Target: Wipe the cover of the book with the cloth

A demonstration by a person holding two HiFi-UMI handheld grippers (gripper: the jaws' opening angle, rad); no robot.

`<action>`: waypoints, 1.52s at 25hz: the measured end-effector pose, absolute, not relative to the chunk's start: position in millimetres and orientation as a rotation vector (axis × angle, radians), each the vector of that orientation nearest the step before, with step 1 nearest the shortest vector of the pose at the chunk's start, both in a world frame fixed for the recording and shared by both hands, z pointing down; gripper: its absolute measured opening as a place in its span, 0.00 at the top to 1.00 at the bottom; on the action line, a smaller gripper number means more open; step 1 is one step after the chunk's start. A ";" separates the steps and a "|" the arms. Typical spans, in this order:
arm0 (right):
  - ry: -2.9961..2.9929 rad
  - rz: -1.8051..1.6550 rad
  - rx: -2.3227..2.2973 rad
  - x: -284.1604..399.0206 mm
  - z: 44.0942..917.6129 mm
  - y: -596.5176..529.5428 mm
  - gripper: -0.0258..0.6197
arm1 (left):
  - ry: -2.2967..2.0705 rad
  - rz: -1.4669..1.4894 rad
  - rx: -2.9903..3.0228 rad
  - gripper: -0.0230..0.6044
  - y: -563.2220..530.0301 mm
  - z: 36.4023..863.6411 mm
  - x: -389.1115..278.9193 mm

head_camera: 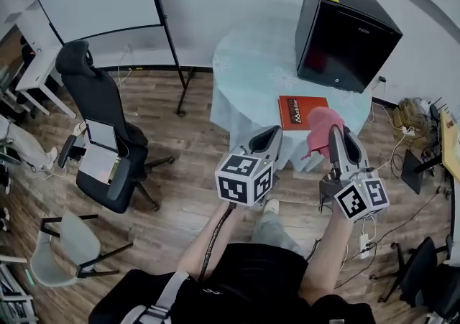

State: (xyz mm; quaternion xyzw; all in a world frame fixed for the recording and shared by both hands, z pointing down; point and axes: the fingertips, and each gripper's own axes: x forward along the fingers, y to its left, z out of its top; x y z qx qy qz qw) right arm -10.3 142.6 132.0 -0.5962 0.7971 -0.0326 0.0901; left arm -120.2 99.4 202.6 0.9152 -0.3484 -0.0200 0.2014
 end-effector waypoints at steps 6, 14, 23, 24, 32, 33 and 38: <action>2.408 -0.233 -1.763 21.6 175.9 84.4 0.88 | -1.016 0.039 2.495 0.94 48.4 229.7 -88.3; 2.302 -0.271 -1.726 113.7 170.9 33.6 0.88 | -1.048 0.071 2.481 0.94 -8.0 228.7 -31.2; 2.308 -0.244 -1.718 179.4 164.9 17.4 0.88 | -0.940 0.126 2.622 0.94 -16.5 218.6 74.9; 2.294 -0.258 -1.722 186.8 167.1 16.9 0.88 | -0.948 0.146 2.621 0.94 -18.6 221.8 78.5; 2.337 -0.535 -1.634 167.5 231.7 -21.3 0.88 | -1.095 0.304 2.466 0.94 -47.6 281.5 46.3; 2.372 -0.569 -1.625 157.7 241.2 -26.8 0.88 | -1.118 0.318 2.428 0.94 -53.2 292.7 39.2; 2.458 -0.692 -1.584 132.1 272.8 -61.0 0.88 | -1.168 0.321 2.346 0.94 -85.2 324.3 22.6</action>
